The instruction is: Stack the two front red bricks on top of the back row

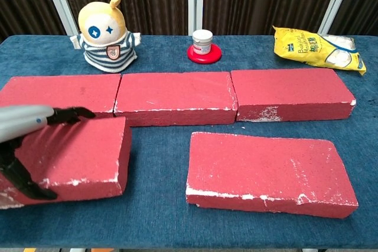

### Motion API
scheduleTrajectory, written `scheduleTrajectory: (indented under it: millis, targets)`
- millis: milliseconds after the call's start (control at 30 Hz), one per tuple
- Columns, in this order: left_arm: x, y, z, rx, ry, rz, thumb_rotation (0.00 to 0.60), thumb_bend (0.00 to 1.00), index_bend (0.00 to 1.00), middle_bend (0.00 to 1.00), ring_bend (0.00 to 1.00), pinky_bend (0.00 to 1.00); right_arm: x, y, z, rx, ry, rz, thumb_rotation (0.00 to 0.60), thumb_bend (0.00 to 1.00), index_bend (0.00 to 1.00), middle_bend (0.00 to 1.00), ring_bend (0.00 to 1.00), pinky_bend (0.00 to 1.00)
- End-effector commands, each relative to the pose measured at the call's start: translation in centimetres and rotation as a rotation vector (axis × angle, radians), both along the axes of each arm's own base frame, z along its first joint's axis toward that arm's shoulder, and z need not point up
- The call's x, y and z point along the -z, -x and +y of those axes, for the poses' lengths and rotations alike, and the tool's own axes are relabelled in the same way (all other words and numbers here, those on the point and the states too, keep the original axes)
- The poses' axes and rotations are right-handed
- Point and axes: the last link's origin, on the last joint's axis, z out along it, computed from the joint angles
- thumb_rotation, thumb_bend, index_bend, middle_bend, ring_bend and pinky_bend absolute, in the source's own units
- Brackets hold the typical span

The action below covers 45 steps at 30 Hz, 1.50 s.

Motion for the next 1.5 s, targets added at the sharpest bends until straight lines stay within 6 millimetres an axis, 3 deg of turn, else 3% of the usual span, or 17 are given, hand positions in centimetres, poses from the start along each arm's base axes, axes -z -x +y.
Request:
scheduleTrajectory:
  millis: [33, 267, 533, 867, 1500]
  targets:
    - [-2.1, -1.0, 1.3, 0.043, -0.054, 0.006, 0.600, 0.06, 0.02, 0.26, 0.00, 0.00, -0.1, -0.1, 0.0, -0.004, 0.003, 0.000, 0.600, 0.18, 0.00, 0.00, 0.00, 0.00]
    - [-5.2, -2.0, 7.3, 0.047, -0.125, 0.018, 0.600, 0.06, 0.05, 0.26, 0.00, 0.00, -0.5, -0.4, 0.1, -0.011, 0.014, -0.003, 0.600, 0.18, 0.00, 0.00, 0.00, 0.00]
    - [-5.0, -2.7, 12.3, 0.060, -0.075, 0.075, 0.600, 0.06, 0.06, 0.28, 0.00, 0.00, -0.9, -0.2, -0.1, -0.002, 0.022, -0.001, 0.600, 0.18, 0.00, 0.00, 0.00, 0.00]
    - [-3.1, -3.9, 14.2, 0.107, 0.023, 0.086, 0.600, 0.06, 0.06, 0.27, 0.00, 0.00, -1.0, -0.9, -0.2, -0.015, 0.023, 0.007, 0.600, 0.18, 0.00, 0.00, 0.00, 0.00]
    - [-0.8, -4.2, 15.4, 0.028, -0.005, 0.075, 0.600, 0.06, 0.06, 0.29, 0.00, 0.00, -0.9, -0.5, -0.3, -0.001, 0.021, 0.002, 0.600, 0.18, 0.00, 0.00, 0.00, 0.00]
